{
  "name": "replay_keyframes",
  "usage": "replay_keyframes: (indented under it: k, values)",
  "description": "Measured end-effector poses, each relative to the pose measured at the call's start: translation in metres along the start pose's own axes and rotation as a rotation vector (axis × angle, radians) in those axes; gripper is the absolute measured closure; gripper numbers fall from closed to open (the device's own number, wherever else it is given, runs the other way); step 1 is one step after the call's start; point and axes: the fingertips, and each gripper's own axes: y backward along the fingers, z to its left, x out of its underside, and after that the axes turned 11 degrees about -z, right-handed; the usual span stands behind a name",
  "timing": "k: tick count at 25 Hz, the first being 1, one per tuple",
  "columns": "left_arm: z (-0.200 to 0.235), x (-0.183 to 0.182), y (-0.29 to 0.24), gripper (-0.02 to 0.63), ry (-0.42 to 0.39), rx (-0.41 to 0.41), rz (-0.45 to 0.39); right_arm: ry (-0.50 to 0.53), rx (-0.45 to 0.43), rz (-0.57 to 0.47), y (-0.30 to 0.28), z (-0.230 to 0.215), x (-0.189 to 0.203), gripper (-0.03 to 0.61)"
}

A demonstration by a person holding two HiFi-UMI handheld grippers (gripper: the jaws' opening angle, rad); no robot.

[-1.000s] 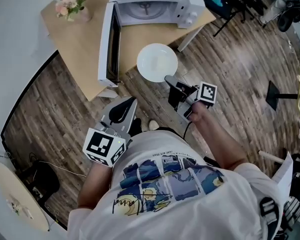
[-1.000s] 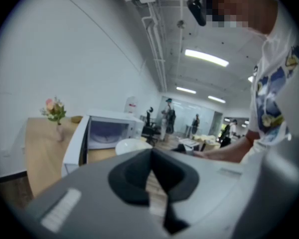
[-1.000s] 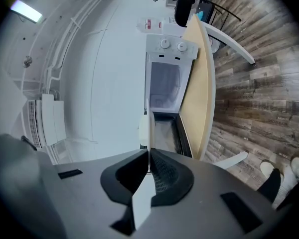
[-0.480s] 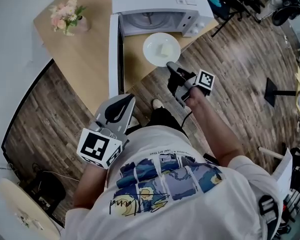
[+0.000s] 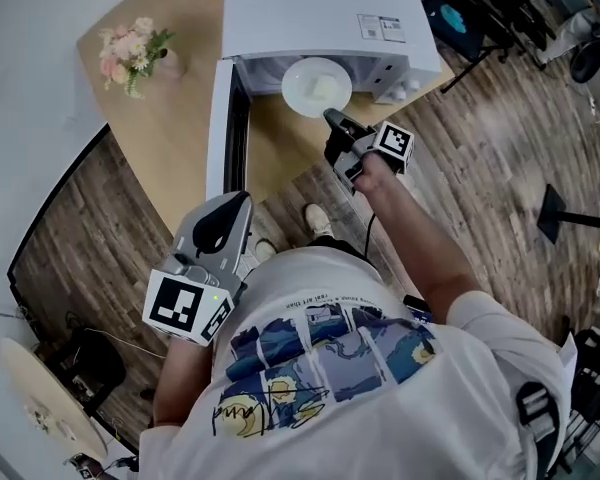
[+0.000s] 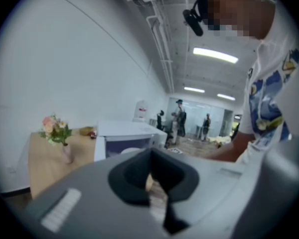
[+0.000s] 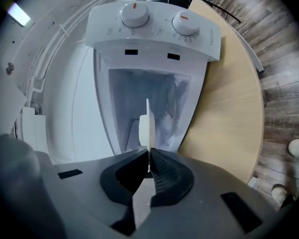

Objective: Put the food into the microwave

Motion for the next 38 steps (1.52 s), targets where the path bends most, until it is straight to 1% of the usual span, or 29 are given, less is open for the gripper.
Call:
replay_keyframes:
  k: [3, 8, 11, 18, 22, 24, 27, 31, 38]
  values:
    - [0.003, 0.001, -0.013, 0.604, 0.008, -0.033, 0.012, -0.013, 0.003, 0.001, -0.026, -0.011, -0.014, 0.565]
    - [0.01, 0.004, -0.024, 0.604, -0.001, -0.091, 0.038, -0.04, -0.003, 0.01, -0.059, -0.02, -0.025, 0.565]
    - [0.016, 0.007, -0.026, 0.604, 0.007, -0.132, 0.042, -0.038, 0.019, 0.009, -0.074, -0.029, -0.033, 0.565]
    - [0.029, 0.008, -0.027, 0.604, 0.013, -0.206, 0.033, -0.007, 0.06, 0.021, -0.1, -0.037, -0.039, 0.563]
    - [0.036, 0.009, -0.027, 0.604, 0.016, -0.226, 0.038, 0.03, 0.082, 0.017, -0.111, -0.039, -0.041, 0.565]
    - [0.038, 0.009, -0.028, 0.604, 0.016, -0.228, 0.039, 0.071, 0.102, 0.004, -0.113, -0.04, -0.044, 0.565]
    - [0.042, 0.01, -0.028, 0.604, 0.018, -0.23, 0.041, 0.167, 0.136, -0.012, -0.114, -0.042, -0.05, 0.563]
    - [0.047, 0.01, -0.028, 0.604, 0.022, -0.226, 0.032, 0.313, 0.179, -0.022, -0.116, -0.043, -0.055, 0.534]
    - [0.053, 0.009, -0.026, 0.604, 0.028, -0.217, 0.028, 0.651, 0.26, 0.012, -0.118, -0.038, -0.056, 0.491]
